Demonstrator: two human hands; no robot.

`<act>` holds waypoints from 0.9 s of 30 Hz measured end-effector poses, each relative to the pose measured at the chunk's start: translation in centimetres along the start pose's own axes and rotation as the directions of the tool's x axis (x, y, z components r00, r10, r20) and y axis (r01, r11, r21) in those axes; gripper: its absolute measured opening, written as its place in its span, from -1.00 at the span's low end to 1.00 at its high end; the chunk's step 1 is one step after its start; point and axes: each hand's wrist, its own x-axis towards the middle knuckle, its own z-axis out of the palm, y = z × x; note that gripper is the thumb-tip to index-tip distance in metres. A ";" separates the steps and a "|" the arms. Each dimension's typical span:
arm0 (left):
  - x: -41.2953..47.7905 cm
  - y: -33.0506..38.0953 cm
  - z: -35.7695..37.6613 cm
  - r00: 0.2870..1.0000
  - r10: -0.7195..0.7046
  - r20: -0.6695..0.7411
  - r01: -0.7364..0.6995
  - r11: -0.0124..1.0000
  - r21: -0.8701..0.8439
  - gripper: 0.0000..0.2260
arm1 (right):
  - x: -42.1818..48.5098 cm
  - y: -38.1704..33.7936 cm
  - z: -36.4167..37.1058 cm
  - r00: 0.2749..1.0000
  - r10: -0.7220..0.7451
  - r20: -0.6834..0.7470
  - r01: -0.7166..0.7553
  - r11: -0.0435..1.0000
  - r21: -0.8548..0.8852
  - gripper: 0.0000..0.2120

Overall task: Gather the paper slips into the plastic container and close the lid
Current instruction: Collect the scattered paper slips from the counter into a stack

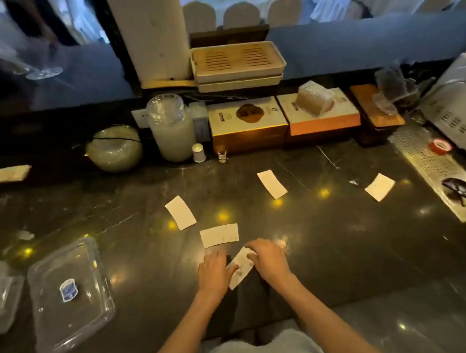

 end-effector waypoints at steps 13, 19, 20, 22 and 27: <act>-1.9 2.2 4.4 0.947 -0.317 -0.054 0.321 0.944 0.079 -0.52 | 3.4 3.2 1.0 0.851 -0.407 0.331 0.492 0.839 -0.233 -0.54; -3.3 2.9 5.4 0.919 -0.382 -0.097 0.378 0.924 -0.060 -0.59 | 2.5 3.5 0.6 0.840 -0.464 0.282 0.532 0.808 -0.253 -0.58; -3.5 2.7 5.6 0.925 -0.369 -0.093 0.360 0.927 -0.105 -0.61 | 2.2 3.7 0.6 0.844 -0.464 0.270 0.527 0.812 -0.251 -0.59; -3.6 2.2 6.0 0.938 -0.338 -0.072 0.304 0.907 -0.290 -0.64 | 1.8 4.1 0.6 0.851 -0.458 0.258 0.517 0.816 -0.258 -0.62; -2.3 2.2 4.4 0.912 -0.409 -0.033 0.194 0.501 -0.844 -0.70 | 1.5 5.1 -1.1 0.924 -0.356 0.141 0.375 0.915 -0.149 -0.77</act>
